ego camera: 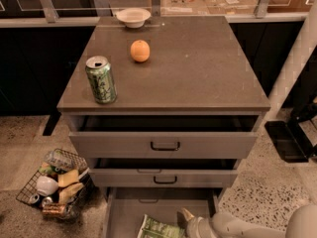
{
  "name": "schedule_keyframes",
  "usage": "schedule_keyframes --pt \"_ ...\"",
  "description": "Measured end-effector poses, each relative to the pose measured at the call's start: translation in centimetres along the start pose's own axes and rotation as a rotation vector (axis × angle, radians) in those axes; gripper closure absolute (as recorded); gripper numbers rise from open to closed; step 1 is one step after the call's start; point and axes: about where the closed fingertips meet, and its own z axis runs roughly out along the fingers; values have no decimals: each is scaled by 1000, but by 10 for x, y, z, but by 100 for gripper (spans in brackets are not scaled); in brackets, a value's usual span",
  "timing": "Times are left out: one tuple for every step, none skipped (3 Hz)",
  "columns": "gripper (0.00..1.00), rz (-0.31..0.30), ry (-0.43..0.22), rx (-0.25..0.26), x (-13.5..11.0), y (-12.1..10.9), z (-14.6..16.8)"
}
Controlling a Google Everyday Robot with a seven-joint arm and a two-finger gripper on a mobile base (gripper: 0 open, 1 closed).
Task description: Pick green rice chip bag from bottom drawer and place on counter
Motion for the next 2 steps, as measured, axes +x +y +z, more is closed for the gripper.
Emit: schedule_keyframes --pt "0 -23 -68 -45 -12 16 28" --pt "0 -43 -62 -87 -17 31 57"
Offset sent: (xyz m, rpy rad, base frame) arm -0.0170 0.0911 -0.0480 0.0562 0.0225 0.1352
